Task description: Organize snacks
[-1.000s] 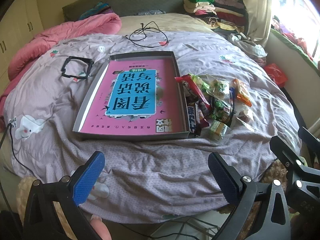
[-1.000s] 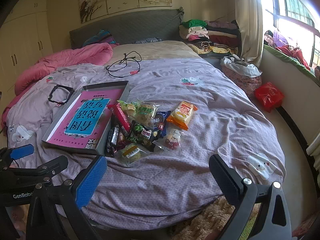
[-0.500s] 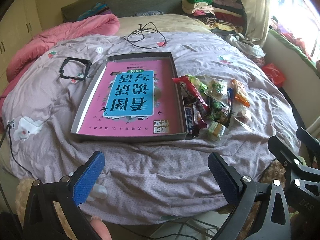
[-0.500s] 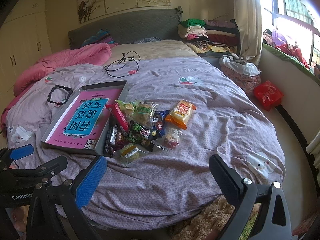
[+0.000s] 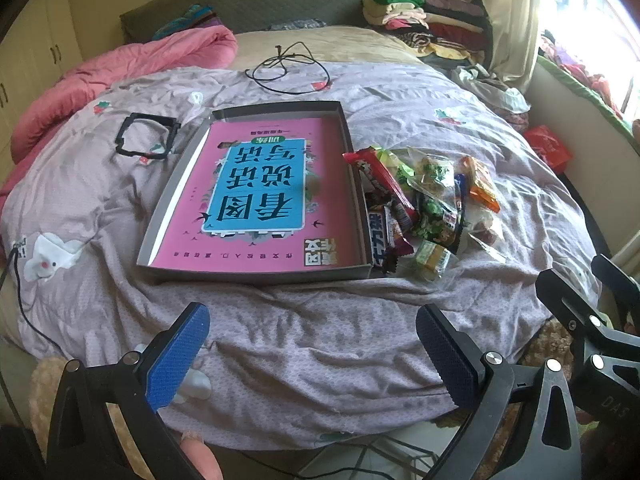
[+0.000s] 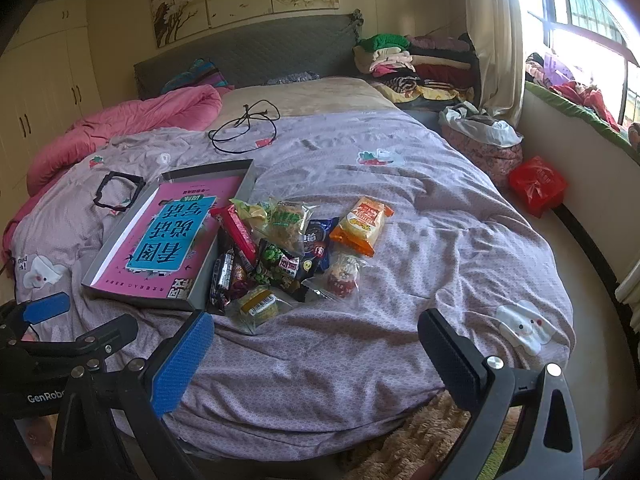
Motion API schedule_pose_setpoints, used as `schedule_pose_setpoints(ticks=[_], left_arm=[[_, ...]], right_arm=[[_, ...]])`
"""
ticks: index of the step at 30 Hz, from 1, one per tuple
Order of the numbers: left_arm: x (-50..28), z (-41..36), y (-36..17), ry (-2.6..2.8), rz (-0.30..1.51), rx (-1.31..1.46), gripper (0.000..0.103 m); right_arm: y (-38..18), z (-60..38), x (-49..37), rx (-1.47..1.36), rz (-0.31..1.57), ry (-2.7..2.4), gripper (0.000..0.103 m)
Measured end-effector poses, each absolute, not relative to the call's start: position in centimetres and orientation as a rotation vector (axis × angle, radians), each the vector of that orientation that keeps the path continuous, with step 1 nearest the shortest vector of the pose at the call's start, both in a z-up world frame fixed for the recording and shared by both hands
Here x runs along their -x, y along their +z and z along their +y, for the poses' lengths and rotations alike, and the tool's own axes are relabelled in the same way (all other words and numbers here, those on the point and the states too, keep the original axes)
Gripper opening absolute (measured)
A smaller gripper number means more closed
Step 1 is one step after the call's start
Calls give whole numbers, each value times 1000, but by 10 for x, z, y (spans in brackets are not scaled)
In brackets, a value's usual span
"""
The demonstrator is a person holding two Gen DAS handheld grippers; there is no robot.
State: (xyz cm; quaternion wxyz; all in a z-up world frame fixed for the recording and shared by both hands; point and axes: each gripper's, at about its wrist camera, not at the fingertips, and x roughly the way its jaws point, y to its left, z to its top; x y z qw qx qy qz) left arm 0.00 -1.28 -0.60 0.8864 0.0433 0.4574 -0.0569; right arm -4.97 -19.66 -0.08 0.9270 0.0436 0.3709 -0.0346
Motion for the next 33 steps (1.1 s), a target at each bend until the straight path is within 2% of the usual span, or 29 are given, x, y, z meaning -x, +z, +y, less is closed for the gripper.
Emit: schedule_pose_setpoints(ticks=[14,25,33], left_arm=[[-15,-17,-13,-159,972,-76,103],[-61,-28,-6,-198,969,1,102],[-107,-70,2,-288,965,-10,94]], right_arm=[[-13,-205,33,-163,803,-70,103],[-25,-220,1,-186,832,-77,103],[-42,-245,-24,-253,875,-101,103]])
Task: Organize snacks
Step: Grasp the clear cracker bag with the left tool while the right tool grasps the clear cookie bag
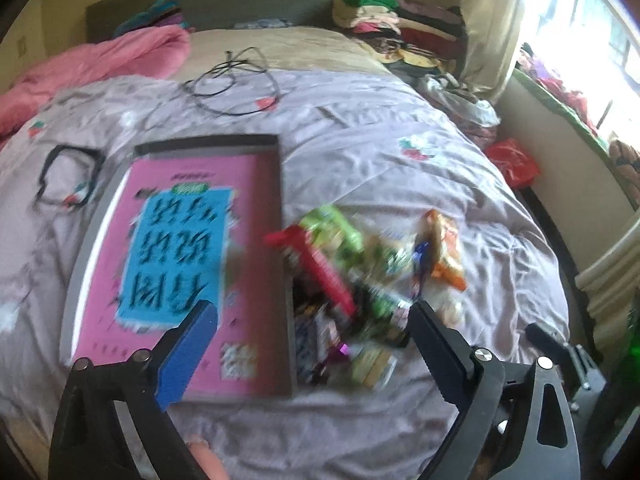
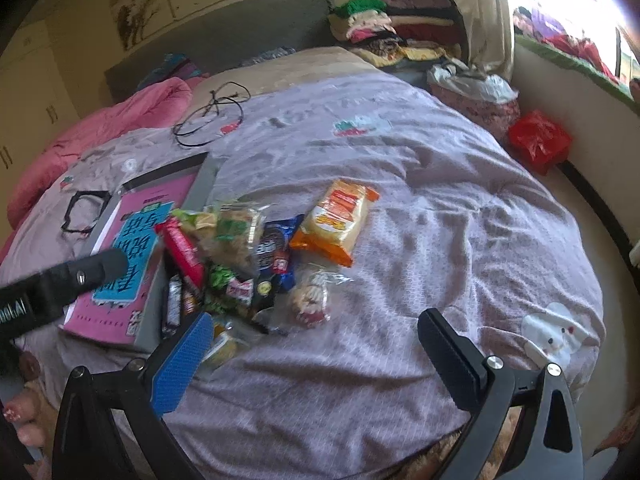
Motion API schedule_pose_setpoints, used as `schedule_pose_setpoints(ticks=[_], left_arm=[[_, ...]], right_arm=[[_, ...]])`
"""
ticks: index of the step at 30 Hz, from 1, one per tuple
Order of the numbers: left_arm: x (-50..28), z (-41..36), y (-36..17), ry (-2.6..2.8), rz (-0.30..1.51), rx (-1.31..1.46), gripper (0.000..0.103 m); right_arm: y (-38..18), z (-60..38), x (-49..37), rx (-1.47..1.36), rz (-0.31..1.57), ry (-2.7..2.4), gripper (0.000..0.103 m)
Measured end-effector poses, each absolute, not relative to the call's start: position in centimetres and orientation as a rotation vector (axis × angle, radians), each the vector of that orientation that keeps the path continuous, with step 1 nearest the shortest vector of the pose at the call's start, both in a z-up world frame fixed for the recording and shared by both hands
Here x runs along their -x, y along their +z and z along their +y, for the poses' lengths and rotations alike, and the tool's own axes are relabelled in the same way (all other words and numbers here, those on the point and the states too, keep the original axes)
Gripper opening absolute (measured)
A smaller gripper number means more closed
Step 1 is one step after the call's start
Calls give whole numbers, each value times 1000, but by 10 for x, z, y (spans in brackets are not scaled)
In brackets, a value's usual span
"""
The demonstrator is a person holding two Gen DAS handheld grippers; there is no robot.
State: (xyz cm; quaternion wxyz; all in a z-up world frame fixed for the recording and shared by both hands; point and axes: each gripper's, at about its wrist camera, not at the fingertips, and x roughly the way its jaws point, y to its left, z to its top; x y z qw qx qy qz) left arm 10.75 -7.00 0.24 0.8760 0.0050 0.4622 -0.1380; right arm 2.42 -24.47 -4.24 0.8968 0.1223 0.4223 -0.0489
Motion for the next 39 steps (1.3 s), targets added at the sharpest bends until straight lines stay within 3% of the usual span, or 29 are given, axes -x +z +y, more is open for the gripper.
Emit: schedule_pose_setpoints(ticks=[8,10,13,18,29,33,39], left_arm=[[-147,-107,-5,-338,993,-90,80],[-151,-114,-9,-355,1003,-111,78],[-157,-125,-19,-386,1036,-138,66],[-163,-135,-32,-399,1065,-156,61],[-174,-156,-44,-420,1087,-169,56],[-174,-159,-49,-423,1102,-169,56],[-174,-161,-53,-438,1119,-165,56]], right_arm=[[-66,-262,-45,-348,936,-102,103],[-71,-263,-50,-357,950,-89,95],[-75,-262,-55,-358,964,-76,82],[-86,-254,-66,-344,994,-48,67],[-98,-255,-69,-342,1012,-32,56],[-100,-258,-68,-361,1013,-12,41],[-96,-266,-60,-422,985,9,39]])
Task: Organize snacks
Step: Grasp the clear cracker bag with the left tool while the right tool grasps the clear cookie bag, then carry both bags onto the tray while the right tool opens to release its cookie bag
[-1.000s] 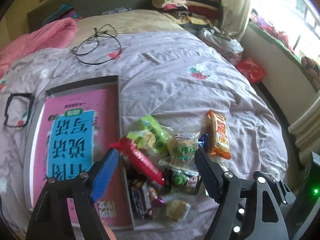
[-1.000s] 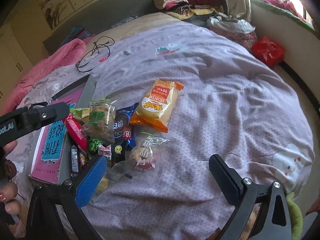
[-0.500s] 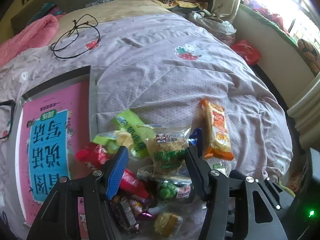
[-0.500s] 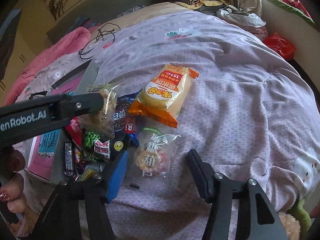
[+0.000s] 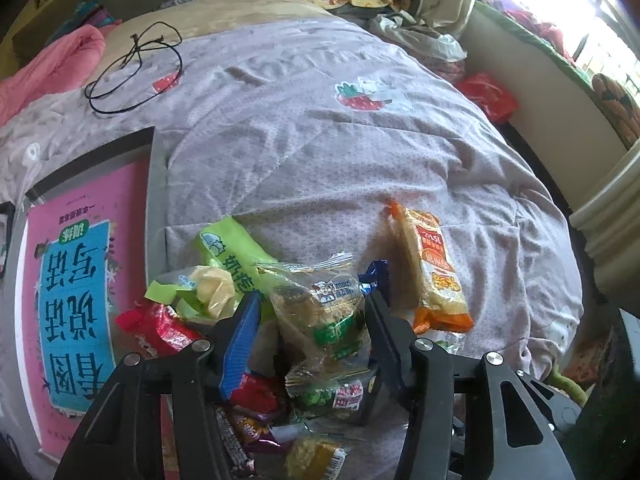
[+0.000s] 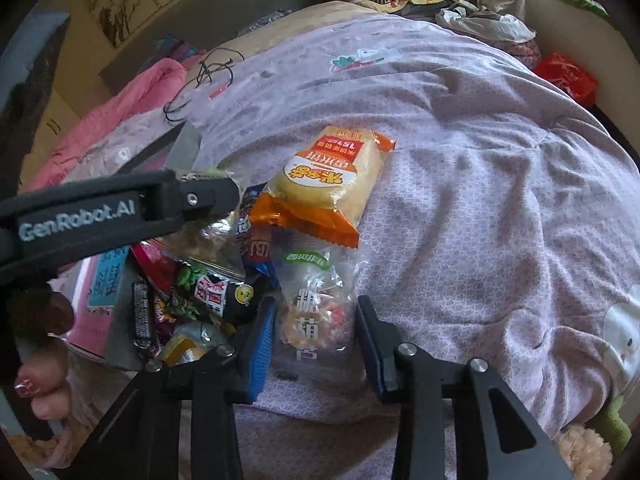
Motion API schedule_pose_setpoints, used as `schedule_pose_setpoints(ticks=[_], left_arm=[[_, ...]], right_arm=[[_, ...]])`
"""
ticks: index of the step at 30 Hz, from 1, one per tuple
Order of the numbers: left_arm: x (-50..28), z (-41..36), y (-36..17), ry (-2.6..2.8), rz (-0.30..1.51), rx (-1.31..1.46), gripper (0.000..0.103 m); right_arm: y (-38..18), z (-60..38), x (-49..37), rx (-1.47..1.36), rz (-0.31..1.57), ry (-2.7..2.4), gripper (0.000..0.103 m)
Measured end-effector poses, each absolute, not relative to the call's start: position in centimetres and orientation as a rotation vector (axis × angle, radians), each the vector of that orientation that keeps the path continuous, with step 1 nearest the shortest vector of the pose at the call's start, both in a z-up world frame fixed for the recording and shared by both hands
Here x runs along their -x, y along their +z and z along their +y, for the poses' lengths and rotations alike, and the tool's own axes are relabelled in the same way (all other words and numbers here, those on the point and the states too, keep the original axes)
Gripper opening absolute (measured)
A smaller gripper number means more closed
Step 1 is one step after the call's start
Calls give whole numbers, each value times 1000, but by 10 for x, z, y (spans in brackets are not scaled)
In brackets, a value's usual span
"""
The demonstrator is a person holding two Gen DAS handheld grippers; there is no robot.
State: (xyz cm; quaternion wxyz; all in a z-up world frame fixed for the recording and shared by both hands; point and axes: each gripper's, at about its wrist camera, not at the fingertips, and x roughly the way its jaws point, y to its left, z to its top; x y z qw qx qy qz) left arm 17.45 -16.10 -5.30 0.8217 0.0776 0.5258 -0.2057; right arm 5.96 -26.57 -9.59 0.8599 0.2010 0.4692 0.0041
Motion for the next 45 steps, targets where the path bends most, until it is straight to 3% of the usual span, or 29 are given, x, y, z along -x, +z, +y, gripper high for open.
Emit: schedule_pose_setpoints(ticks=[2,5,12,24,45], left_arm=[[-174,-162,-54,-442,1121,-162,55],[-175,-163,-55,-464,1138,-143,44],[-172,-162,-54,-479,1142,-127,39],[-156,-125,-25,-492,1092,-78,36],[-130,-33,2,-359,1016,-34,36]], right_arm=[[-94,-270,-55,-446,972,12,39],[-90,-271,-50,-470,957,27,39],[-88,-266,-44,-507,963,92,38],[-81,-256,-30,-523,974,169,38],[-33,-194,-25,-273,820,216,38]])
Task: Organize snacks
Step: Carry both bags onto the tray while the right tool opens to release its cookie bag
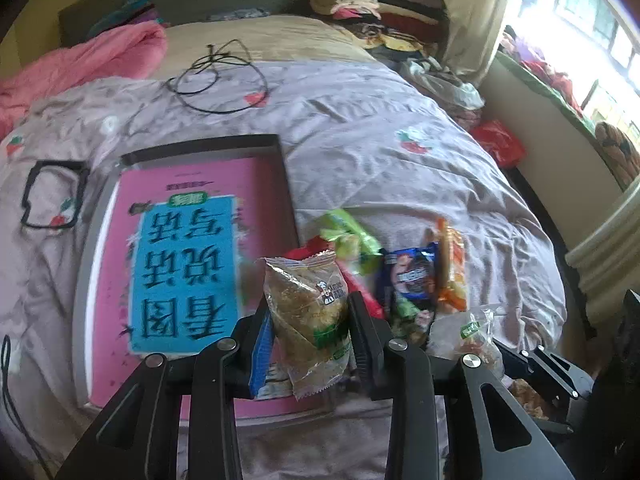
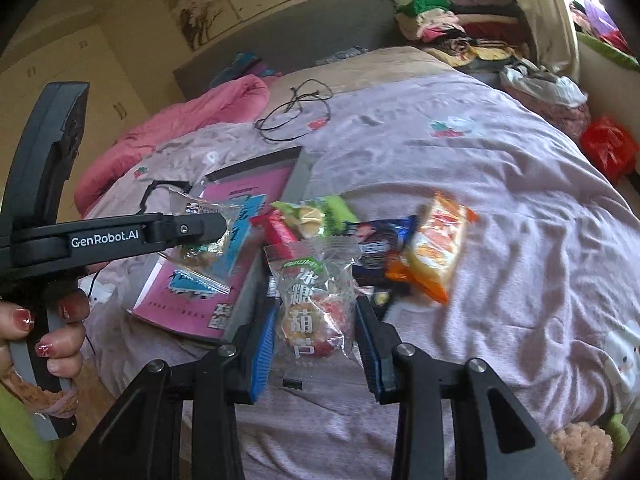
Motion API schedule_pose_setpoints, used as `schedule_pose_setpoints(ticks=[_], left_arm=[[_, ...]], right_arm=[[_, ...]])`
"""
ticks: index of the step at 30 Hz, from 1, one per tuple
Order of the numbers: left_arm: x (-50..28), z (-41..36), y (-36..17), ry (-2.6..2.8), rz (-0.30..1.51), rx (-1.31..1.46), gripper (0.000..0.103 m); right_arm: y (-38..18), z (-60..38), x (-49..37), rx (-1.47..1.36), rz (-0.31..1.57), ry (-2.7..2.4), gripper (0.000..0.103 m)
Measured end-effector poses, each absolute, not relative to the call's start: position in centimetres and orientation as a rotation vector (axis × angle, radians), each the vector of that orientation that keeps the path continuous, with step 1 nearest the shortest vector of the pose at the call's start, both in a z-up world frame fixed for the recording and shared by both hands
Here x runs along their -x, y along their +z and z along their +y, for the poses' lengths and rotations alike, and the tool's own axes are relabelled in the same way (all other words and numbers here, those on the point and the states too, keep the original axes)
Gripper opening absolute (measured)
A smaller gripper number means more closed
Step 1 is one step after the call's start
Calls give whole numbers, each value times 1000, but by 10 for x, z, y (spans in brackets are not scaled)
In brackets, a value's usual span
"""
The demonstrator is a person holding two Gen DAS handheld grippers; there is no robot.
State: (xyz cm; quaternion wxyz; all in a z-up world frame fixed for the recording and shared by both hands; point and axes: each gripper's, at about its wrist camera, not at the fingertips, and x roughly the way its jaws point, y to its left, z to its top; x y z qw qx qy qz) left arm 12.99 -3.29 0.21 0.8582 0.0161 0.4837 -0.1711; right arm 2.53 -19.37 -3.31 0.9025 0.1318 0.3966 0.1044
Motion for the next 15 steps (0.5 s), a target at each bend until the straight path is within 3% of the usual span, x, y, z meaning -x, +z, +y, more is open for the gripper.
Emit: schedule_pose_setpoints(ticks=[15], left_arm=[[-125,44,-16,-234,1032,35,36]], right_arm=[[-30,-135,-43,-163,835,287,38]])
